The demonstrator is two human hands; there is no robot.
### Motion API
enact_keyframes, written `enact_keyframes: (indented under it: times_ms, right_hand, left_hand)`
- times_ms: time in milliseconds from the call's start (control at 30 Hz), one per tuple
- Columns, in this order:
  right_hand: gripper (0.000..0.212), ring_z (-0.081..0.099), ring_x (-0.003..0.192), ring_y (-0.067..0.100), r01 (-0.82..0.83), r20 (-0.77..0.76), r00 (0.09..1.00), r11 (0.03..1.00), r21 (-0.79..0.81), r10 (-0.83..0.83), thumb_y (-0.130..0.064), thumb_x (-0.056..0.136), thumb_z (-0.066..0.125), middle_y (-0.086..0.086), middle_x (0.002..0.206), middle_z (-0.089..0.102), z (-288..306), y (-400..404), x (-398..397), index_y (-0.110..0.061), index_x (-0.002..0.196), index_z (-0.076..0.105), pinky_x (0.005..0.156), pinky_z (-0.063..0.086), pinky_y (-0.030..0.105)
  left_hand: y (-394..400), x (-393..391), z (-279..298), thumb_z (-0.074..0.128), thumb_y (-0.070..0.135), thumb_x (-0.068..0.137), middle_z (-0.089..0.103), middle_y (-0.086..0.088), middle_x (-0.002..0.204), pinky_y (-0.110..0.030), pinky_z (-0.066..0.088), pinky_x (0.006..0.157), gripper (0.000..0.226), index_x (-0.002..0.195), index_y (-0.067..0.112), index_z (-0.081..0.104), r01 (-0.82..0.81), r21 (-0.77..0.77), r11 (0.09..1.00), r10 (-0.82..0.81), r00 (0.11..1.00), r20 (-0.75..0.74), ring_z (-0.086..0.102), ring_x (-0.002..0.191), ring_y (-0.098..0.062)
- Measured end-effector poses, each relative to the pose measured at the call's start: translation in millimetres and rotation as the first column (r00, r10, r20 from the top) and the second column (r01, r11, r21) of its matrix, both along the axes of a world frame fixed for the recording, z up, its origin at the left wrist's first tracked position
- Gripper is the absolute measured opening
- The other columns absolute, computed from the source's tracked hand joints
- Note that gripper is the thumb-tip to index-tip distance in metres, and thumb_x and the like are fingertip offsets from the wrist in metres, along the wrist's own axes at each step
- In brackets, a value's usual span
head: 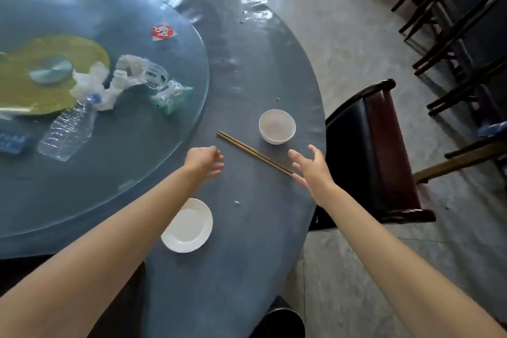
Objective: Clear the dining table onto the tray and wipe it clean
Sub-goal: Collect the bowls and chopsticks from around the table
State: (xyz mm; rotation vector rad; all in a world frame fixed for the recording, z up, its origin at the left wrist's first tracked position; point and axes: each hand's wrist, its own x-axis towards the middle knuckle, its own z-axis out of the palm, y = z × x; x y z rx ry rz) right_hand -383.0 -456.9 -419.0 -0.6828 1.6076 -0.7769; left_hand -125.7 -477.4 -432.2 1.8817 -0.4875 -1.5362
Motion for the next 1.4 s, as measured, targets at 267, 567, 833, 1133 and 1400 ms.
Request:
enact_keyframes:
  times_ms: [267, 567, 833, 1133, 1400]
  right_hand:
    - [0.066, 0.07, 0.111, 0.031, 0.078, 0.218, 0.969, 0.982, 0.174, -0.115, -0.031, 0.099, 0.069, 0.012, 0.125, 0.063, -42.0, -82.9, -23.8, -0.025, 0.155, 0.035, 0.083, 0.063, 0.042]
    - [0.045, 0.076, 0.104, 0.033, 0.072, 0.299, 0.947, 0.983, 0.167, -0.12, -0.018, 0.1, 0.068, 0.014, 0.126, 0.07, -62.8, -108.1, -22.9, -0.04, 0.136, 0.053, 0.075, 0.063, 0.031]
    - [0.051, 0.074, 0.109, 0.034, 0.113, 0.362, 0.917, 0.98, 0.162, -0.165, -0.011, 0.1, 0.067, 0.015, 0.129, 0.07, -72.1, -106.0, -19.3, -0.036, 0.142, 0.053, 0.074, 0.062, 0.027]
    - [0.044, 0.07, 0.116, 0.035, 0.137, 0.327, 0.928, 0.98, 0.142, -0.177, -0.008, 0.101, 0.064, 0.015, 0.131, 0.068, -66.6, -105.4, -17.6, -0.037, 0.133, 0.055, 0.077, 0.062, 0.026]
    - [0.049, 0.072, 0.113, 0.034, 0.17, 0.3, 0.932, 0.975, 0.14, -0.206, -0.007, 0.1, 0.063, 0.016, 0.127, 0.071, -59.9, -86.7, -23.5, -0.028, 0.143, 0.054, 0.078, 0.062, 0.024]
  left_hand:
    - [-77.1, -50.7, -54.6, 0.072, 0.018, 0.086, 0.074, -0.013, 0.095, -0.029, 0.058, 0.055, 0.014, 0.083, 0.006, 0.066, -0.08, 0.13, 0.988, 0.061, 0.989, 0.138, 0.07, 0.067, -0.019]
    - [-101.5, -69.3, -68.5, 0.072, 0.043, 0.061, 0.067, 0.006, 0.047, -0.034, 0.062, 0.073, 0.028, 0.067, 0.015, 0.074, -0.048, 0.242, 0.969, -0.067, 0.893, 0.444, 0.074, 0.067, -0.017]
    - [-111.7, -87.5, -66.8, 0.068, 0.033, 0.058, 0.075, -0.005, 0.081, -0.034, 0.061, 0.075, 0.032, 0.082, 0.013, 0.069, -0.105, 0.322, 0.941, -0.054, 0.892, 0.449, 0.073, 0.077, -0.028]
    - [-103.4, -109.0, -75.6, 0.055, 0.024, 0.091, 0.066, -0.017, 0.121, -0.039, 0.052, 0.086, 0.039, 0.12, -0.001, 0.054, 0.217, 0.419, 0.882, -0.465, 0.55, 0.694, 0.065, 0.113, -0.037]
    - [-95.6, -102.2, -67.2, 0.046, 0.02, 0.1, 0.064, -0.019, 0.118, -0.04, 0.043, 0.077, 0.024, 0.116, 0.002, 0.042, 0.354, 0.363, 0.862, -0.506, 0.554, 0.661, 0.062, 0.113, -0.041]
